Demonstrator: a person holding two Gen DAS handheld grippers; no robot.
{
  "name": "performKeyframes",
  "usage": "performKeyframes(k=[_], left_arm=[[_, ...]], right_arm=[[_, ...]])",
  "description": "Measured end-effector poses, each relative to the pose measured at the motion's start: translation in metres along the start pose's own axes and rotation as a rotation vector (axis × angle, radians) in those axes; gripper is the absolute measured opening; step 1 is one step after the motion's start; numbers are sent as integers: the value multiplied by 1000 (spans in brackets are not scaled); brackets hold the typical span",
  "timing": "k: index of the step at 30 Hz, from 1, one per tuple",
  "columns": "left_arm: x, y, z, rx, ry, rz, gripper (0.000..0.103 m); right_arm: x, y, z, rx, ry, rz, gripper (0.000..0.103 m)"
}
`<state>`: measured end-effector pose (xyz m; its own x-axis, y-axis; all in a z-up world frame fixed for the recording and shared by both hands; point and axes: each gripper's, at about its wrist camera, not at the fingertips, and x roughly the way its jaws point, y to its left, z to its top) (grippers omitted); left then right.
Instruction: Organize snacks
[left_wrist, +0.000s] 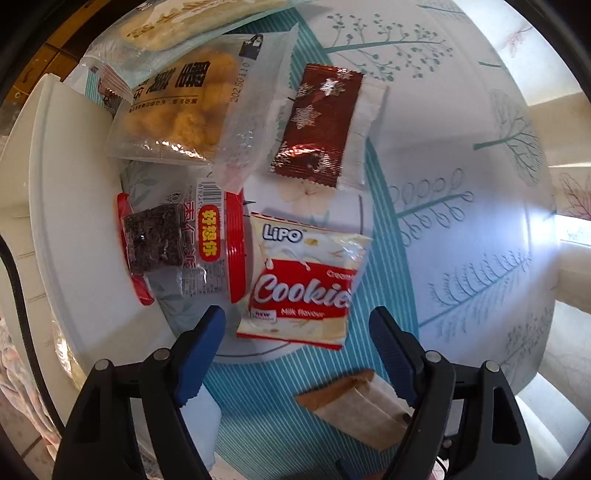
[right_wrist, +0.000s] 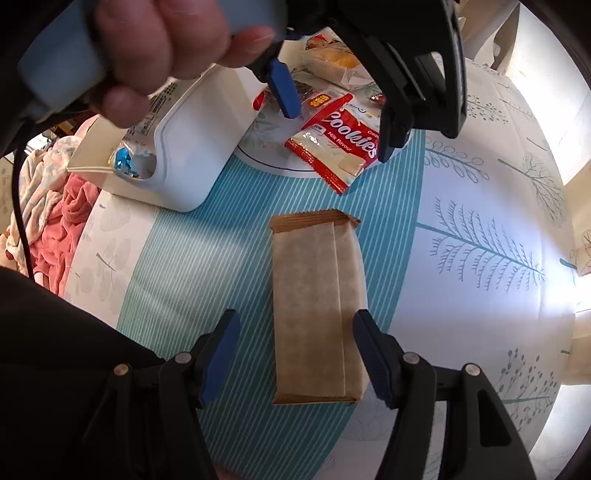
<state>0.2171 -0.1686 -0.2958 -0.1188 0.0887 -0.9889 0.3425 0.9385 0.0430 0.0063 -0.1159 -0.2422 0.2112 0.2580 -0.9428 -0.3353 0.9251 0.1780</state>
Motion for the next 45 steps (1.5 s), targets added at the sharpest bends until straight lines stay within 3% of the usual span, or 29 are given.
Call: performKeyframes(k=[4, 6, 13, 14, 19, 28, 35, 45], left_arm=[[12, 0, 3, -16, 10, 21, 69], [16, 0, 4, -30, 15, -4, 64], [26, -8, 15, -47, -14, -19, 62], [26, -9, 16, -50, -16, -30, 57], [22, -9, 24, -62, -29, -54, 46], [0, 6, 18, -99, -22, -78, 45], [-34, 23, 5, -123, -65, -119, 45], [-89, 52, -30, -169, -143, -210, 45]], right_arm=[[4, -2, 1, -20, 0, -27, 64], [13, -6, 2, -6, 50, -33, 65], [16, -7, 4, -21, 45, -56, 64], [16, -8, 4, -21, 46, -56, 64], [18, -9, 9, -3, 75, -59, 56], [17, -27, 17, 55, 163, -35, 53], [13, -54, 20, 196, 262, -7, 53], [-3, -74, 20, 340, 308, 25, 53]])
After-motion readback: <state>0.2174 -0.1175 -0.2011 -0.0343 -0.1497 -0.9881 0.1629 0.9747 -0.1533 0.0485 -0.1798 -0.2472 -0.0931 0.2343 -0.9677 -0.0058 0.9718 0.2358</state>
